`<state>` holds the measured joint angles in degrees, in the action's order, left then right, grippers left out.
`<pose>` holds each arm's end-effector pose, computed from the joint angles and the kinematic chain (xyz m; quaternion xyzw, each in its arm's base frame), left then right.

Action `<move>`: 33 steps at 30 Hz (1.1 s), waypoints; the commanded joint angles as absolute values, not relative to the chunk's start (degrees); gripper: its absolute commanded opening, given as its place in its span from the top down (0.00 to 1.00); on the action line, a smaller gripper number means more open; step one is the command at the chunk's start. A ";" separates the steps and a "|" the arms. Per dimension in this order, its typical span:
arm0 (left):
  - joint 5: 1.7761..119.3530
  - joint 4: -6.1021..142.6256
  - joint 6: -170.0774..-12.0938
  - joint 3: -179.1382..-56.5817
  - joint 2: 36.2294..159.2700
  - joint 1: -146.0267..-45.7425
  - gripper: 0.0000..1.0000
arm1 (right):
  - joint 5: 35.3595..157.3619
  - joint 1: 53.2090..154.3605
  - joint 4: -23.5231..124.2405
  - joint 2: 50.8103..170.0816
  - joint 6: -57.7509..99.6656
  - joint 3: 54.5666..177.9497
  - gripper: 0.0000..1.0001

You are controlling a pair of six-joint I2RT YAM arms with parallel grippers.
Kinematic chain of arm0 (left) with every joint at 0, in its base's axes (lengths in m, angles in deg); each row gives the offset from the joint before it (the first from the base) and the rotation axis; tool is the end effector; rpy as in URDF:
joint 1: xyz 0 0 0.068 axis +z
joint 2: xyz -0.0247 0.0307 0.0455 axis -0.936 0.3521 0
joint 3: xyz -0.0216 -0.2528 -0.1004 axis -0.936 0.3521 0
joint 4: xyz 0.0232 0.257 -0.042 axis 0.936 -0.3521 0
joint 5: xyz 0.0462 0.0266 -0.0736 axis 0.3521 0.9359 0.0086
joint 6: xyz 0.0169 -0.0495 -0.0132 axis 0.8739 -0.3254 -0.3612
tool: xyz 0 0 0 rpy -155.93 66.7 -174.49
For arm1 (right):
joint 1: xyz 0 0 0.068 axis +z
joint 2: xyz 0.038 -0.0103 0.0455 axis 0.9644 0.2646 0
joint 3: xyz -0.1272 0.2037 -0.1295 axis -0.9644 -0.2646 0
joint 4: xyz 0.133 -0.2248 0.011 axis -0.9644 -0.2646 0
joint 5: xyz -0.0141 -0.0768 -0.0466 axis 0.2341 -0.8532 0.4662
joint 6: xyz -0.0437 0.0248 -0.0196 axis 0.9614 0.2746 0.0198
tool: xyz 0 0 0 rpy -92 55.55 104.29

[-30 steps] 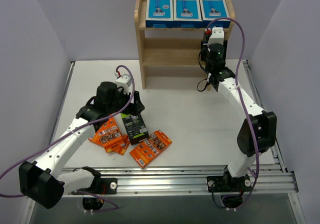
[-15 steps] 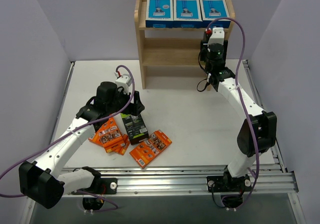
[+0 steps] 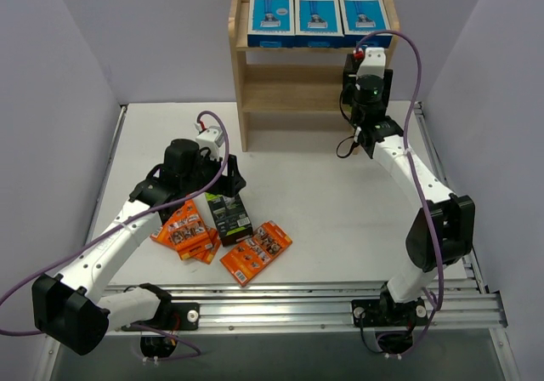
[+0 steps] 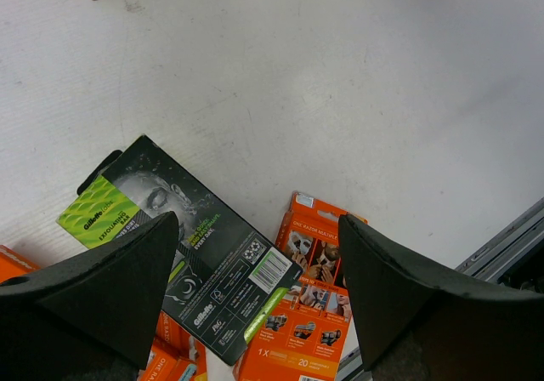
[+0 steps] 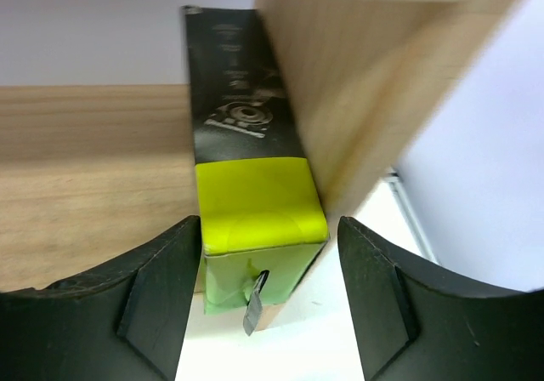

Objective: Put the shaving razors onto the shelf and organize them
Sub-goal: Place the shaving razor onto shelf

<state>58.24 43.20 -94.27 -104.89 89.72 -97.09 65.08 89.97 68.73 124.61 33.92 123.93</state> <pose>0.2296 -0.1280 0.3254 0.1428 0.8566 -0.2521 0.4270 0.3917 0.0925 0.3953 0.0272 0.6728 -0.0788 0.7351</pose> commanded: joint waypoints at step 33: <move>56.70 43.39 -94.09 -107.39 89.40 -96.63 0.15 | 63.93 88.90 71.08 115.33 33.05 121.22 0.34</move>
